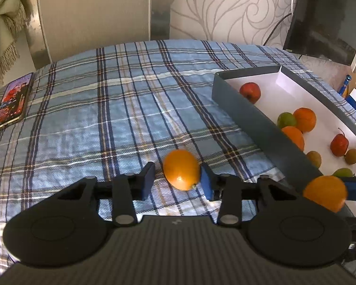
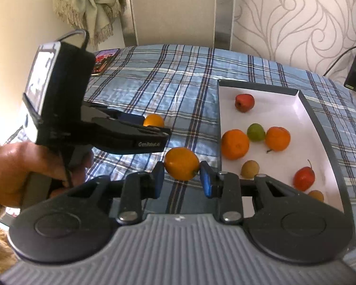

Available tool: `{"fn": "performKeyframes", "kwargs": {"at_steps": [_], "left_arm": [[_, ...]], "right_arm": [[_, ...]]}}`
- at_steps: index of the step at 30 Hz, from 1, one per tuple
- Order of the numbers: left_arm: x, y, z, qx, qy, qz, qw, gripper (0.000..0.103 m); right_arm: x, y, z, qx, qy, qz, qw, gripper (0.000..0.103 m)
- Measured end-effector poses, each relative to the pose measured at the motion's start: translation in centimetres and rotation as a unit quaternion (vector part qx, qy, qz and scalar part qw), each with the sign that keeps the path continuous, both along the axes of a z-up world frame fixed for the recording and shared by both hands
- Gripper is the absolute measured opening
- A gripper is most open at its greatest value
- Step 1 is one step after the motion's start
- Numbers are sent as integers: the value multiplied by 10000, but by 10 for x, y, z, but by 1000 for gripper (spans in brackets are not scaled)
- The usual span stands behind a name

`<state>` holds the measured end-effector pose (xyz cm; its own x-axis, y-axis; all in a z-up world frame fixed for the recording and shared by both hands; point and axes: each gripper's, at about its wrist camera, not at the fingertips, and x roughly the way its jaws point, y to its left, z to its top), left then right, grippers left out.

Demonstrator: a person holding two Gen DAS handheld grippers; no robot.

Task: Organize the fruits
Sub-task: 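Close left tool on one tangerine while right tool closes on the other tangerine, then carry tangerine with left tool while right tool carries tangerine over the box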

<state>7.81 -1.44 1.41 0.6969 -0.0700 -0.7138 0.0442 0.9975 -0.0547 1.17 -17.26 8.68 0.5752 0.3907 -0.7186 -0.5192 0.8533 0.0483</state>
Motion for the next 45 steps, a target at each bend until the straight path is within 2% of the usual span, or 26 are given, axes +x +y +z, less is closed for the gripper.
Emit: {"fn": "performKeyframes", "kwargs": {"at_steps": [2, 16, 23, 28, 33, 40, 45], "left_arm": [[-1, 2, 1, -38, -2, -26, 10000, 37], [-9, 14, 7, -262, 99, 59, 9996, 37], [-25, 14, 14, -109, 20, 502, 9987, 37], [-43, 3, 20, -57, -17, 920, 9957, 37], [-64, -26, 36, -65, -124, 1089, 9940, 37], [-72, -99, 61, -169, -352, 792, 9961, 37], [-69, -150, 66, -245, -447, 453, 9977, 37]], "right_arm": [[-3, 0, 3, 40, 22, -36, 10000, 35], [-32, 15, 20, 119, 271, -150, 9995, 35], [-42, 7, 21, 242, 254, 107, 9993, 35], [-48, -15, 22, 412, 179, 428, 9981, 35], [-49, -55, 21, 546, 117, 466, 9974, 35], [-44, -111, 21, 563, -16, 295, 9980, 35], [-39, -142, 16, 389, -152, 165, 9990, 36]]}}
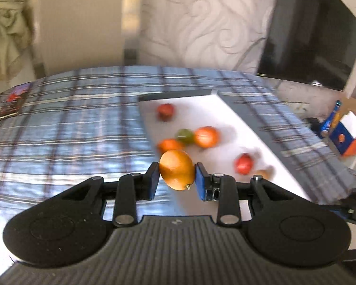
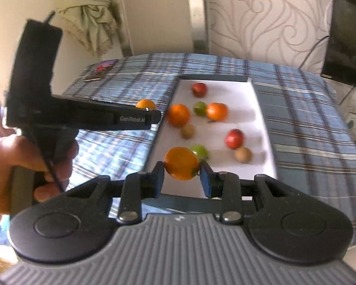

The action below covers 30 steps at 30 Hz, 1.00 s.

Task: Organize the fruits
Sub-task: 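Carry tangerine with left tool while right tool carries tangerine over the box, then open left tool to drop its tangerine while right tool drops its tangerine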

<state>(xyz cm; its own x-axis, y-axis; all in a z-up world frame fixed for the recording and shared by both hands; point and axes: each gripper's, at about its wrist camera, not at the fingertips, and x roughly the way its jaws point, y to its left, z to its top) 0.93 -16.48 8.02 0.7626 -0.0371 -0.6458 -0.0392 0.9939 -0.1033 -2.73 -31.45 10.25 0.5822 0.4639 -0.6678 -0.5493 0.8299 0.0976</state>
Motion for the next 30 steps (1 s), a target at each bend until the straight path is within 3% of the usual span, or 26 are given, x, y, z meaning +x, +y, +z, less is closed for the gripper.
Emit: {"fn": "performKeyframes", "kwargs": {"at_steps": [5, 15, 16, 18, 20, 22, 24, 30], "left_arm": [[7, -32, -14, 4, 185, -154, 9997, 37], [4, -38, -28, 72, 295, -110, 9995, 39], [2, -37, -27, 58, 297, -90, 9995, 41], [-2, -37, -25, 25, 294, -50, 9996, 60], [-9, -38, -20, 27, 209, -43, 9998, 65], [-16, -42, -15, 157, 96, -75, 9998, 73], [-21, -48, -9, 444, 33, 51, 9990, 95], [-35, -50, 10, 779, -198, 323, 9962, 102]], "right_arm": [[11, -19, -13, -229, -77, -104, 9997, 36], [41, -27, -43, -551, -14, -90, 9984, 36], [43, -26, -44, -569, -22, -56, 9984, 36], [46, -23, -46, -594, -24, -40, 9982, 37], [48, -23, -48, -592, 4, -77, 9982, 36], [48, -27, -47, -531, 46, -102, 9985, 45], [45, -31, -43, -406, 25, -131, 9991, 52], [29, -52, -21, -123, -17, -348, 9993, 56]]}}
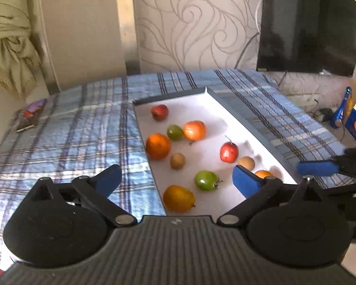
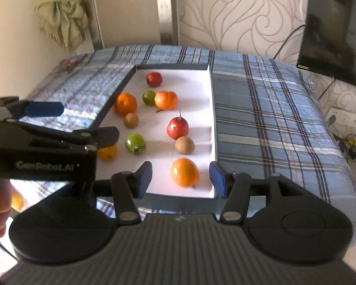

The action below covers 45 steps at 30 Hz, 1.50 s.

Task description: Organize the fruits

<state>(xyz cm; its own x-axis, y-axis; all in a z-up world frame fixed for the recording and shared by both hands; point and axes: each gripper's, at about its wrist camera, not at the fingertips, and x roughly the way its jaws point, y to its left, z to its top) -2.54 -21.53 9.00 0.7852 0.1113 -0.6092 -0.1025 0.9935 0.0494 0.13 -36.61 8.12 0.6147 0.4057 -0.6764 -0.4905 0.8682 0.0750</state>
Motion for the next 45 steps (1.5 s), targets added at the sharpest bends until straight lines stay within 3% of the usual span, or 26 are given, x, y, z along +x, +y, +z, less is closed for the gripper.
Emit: {"fn": "performKeyframes", "kwargs": {"at_steps": [7, 12, 17, 22, 26, 36, 45], "left_arm": [[-9, 0, 16, 198, -175, 493, 9984, 103], [-13, -8, 38, 119, -385, 429, 9983, 103], [-13, -22, 49, -101, -205, 213, 9995, 103], [-17, -38, 47, -354, 44, 51, 9993, 103], [-25, -55, 44, -98, -23, -58, 9999, 103], [-34, -66, 31, -121, 325, -279, 9990, 103], [-34, -67, 30, -71, 353, -337, 9988, 103]], "right_arm": [[-15, -32, 24, 197, -163, -399, 9989, 56], [-22, -54, 36, 303, -318, -683, 9967, 57], [-23, -65, 41, 326, -348, -856, 9952, 59], [-25, -69, 46, 349, -351, -897, 9947, 59], [-27, -71, 48, 344, -352, -907, 9947, 59], [-28, -75, 48, 311, -287, -945, 9946, 59], [-25, -74, 46, 295, -227, -945, 9948, 59]]}}
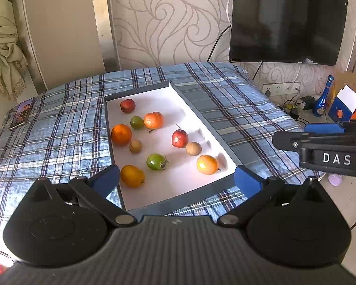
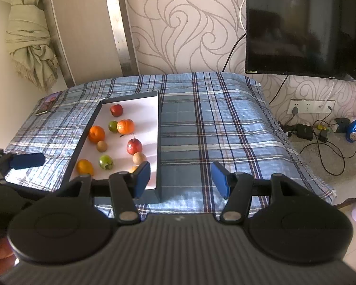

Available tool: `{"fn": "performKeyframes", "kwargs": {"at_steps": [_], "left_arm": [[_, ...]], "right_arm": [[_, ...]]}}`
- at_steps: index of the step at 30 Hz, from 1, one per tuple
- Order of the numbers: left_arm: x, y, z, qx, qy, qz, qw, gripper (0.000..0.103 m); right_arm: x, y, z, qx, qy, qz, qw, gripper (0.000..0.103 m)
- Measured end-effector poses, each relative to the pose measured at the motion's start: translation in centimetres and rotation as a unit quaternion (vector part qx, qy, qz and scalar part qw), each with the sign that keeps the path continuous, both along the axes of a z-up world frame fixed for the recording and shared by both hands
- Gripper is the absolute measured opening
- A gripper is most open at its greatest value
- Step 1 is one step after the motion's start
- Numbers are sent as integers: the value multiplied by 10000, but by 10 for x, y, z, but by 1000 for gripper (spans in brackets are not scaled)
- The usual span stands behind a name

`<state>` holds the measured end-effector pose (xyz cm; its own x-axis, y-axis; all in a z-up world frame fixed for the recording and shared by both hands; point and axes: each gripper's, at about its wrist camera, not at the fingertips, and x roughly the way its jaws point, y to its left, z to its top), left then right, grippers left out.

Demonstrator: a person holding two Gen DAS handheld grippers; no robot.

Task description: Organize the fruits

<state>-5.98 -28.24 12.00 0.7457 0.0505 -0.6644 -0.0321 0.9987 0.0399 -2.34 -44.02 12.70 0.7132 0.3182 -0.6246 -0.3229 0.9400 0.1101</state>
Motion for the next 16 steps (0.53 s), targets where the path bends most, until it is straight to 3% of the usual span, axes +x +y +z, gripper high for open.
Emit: {"fn": "performKeyframes", "kwargs": {"at_steps": [16], "left_arm": [[1, 3, -2, -45, -26, -2, 10000, 102]], "right_arm": [[1, -1, -4, 14, 70, -58, 10000, 59]]}}
